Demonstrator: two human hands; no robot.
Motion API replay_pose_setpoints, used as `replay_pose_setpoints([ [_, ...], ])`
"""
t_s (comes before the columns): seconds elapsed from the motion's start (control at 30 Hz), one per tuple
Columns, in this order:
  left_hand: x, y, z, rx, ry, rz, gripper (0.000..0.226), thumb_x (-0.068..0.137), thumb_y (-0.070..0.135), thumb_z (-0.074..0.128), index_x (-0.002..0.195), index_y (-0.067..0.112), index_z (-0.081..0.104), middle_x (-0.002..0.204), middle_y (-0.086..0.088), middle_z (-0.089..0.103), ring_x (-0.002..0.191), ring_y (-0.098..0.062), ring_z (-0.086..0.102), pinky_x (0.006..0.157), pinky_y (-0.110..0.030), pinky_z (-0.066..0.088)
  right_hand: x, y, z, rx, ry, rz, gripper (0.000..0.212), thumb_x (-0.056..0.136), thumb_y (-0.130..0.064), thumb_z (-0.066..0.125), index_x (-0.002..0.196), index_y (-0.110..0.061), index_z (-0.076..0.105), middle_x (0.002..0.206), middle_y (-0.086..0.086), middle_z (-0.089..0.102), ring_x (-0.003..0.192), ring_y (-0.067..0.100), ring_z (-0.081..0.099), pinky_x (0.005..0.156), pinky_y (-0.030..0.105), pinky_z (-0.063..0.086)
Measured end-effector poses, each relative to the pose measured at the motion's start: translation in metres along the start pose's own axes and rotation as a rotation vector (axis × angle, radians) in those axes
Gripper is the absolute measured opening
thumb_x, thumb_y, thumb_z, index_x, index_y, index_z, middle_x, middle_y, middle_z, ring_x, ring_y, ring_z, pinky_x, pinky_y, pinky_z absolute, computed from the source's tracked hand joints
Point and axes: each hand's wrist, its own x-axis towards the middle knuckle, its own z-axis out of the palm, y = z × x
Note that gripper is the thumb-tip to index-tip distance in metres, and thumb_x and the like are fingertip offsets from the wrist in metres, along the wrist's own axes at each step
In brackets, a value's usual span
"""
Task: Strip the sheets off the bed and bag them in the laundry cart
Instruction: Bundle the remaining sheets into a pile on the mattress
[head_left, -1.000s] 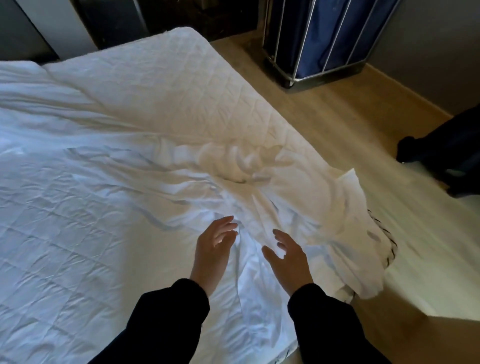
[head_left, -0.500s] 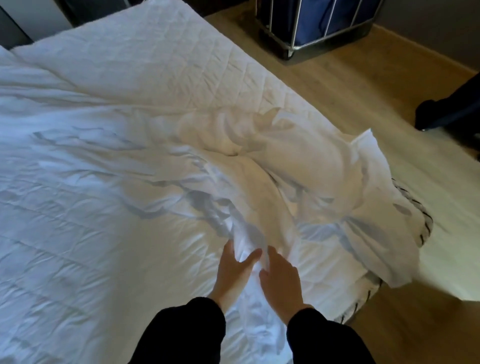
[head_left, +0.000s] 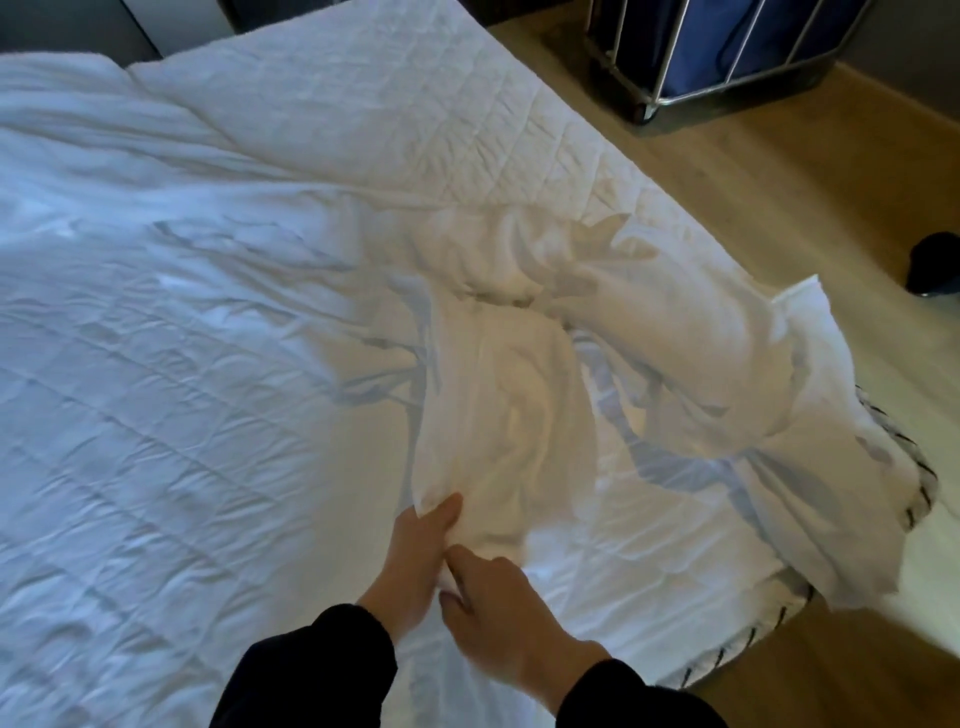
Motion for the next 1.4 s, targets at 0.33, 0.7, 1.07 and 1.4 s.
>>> replay_pose_setpoints([
  [0.33,-0.049,-0.018,-0.169,0.163,0.005,-0.075,0.033,0.061,0.021,0.074,0.078,-0.006,0.065,0.049,-0.010,0.059,0.038,-0.018,0.054,0.039,-0.021,0.038,0.009,-0.104,0.093,-0.048,-0.401,-0.012,0.029,0.086,-0.008,0.049,0.114,-0.011,0.048,0.115,0.018,0.060,0.107,0.033,0.059,0.093,0.037,0.046],
  [0.7,0.018,-0.008,-0.192,0.320,0.008,0.037,0.020,0.086,0.026,0.070,0.083,0.006,0.069,0.083,-0.014,0.072,0.073,-0.027,0.068,0.067,-0.035,0.055,-0.004,-0.119,0.162,-0.019,-0.548,0.134,0.025,0.092,-0.022,0.051,0.115,-0.013,0.057,0.118,0.015,0.059,0.109,0.027,0.056,0.088,0.026,0.035],
  [1.07,0.035,-0.011,-0.255,-0.171,0.306,-0.016,0.031,0.089,0.042,0.061,0.085,0.012,0.068,0.080,-0.013,0.071,0.073,-0.030,0.066,0.075,-0.043,0.053,0.079,-0.117,0.151,-0.093,0.204,-0.016,0.033,0.095,-0.033,0.048,0.125,-0.019,0.050,0.119,0.001,0.050,0.106,0.022,0.055,0.090,0.030,0.040],
  [1.4,-0.023,-0.064,-0.266,0.060,0.511,0.460,0.040,0.098,0.013,0.047,0.059,0.013,0.036,0.052,0.002,0.033,0.046,-0.007,0.030,0.041,-0.020,0.027,0.126,-0.157,0.175,-0.425,0.184,0.065,0.058,0.090,-0.066,0.033,0.112,-0.017,0.054,0.114,0.005,0.052,0.109,0.026,0.043,0.093,0.039,0.037],
])
